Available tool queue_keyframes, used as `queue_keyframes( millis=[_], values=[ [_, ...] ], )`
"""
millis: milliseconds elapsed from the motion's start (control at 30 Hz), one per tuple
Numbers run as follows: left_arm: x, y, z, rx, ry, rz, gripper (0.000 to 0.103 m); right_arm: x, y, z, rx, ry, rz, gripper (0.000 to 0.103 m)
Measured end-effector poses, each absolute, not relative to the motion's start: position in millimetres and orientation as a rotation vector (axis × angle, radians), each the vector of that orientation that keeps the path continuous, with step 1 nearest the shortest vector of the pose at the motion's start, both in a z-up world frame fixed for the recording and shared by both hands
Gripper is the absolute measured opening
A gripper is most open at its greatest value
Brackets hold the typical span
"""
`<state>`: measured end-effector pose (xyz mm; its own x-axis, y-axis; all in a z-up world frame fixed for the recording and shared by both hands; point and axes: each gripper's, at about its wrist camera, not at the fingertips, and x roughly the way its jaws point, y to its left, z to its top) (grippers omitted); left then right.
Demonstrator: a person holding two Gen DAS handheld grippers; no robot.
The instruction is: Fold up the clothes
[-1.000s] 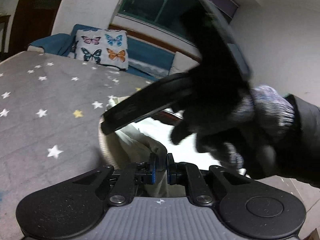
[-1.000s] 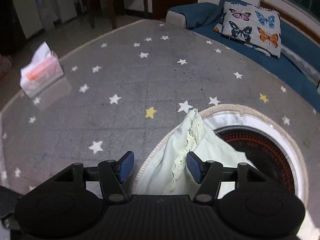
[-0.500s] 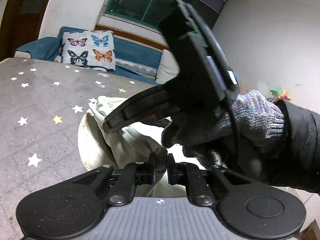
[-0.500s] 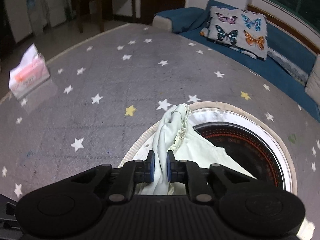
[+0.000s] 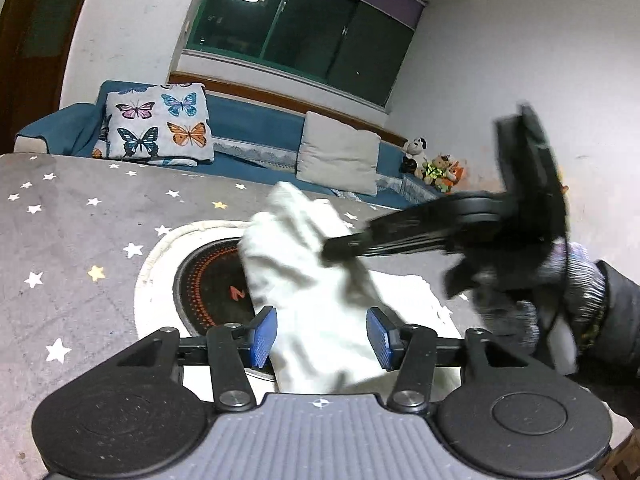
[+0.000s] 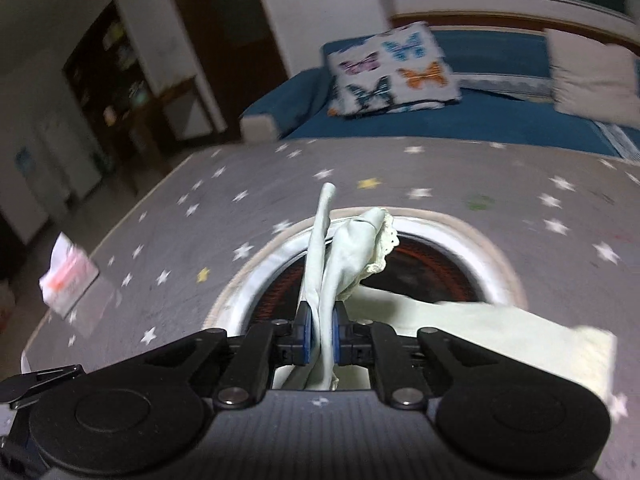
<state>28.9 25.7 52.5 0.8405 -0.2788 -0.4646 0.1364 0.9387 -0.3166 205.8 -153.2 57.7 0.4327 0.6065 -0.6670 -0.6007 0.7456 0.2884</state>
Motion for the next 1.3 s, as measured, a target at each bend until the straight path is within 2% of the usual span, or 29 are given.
queue_keyframes(
  millis=[133, 400, 800, 1000, 1200, 1300],
  values=[
    [41.9, 9.3, 50.2, -0.253, 0.561, -0.241, 0.055, 212.7, -210.3, 51.3, 0.123, 0.836, 0.693, 0.009],
    [66.9, -26.0, 33.9, -0.186, 0.640, -0.283, 0.055, 218.7, -278.4, 4.9, 0.266, 0.912, 0.630, 0.009],
    [80.0, -47.2, 27.3, -0.141, 0.678, -0.285, 0.056, 220.5, -310.1, 37.3, 0.310, 0.800, 0.668, 0.008],
    [86.0, -58.1, 21.0, -0.108, 0.702, -0.312, 0.056, 233.1, -328.5, -2.9, 0.340, 0.891, 0.573, 0.008],
    [94.7, -71.8, 23.5, -0.059, 0.692, -0.360, 0.055, 232.3, -332.0, 1.3, 0.349, 0.864, 0.580, 0.009],
    [97.0, -84.9, 21.1, -0.018, 0.696, -0.400, 0.054, 231.3, -335.3, -4.5, 0.354, 0.881, 0.570, 0.016]
  ],
)
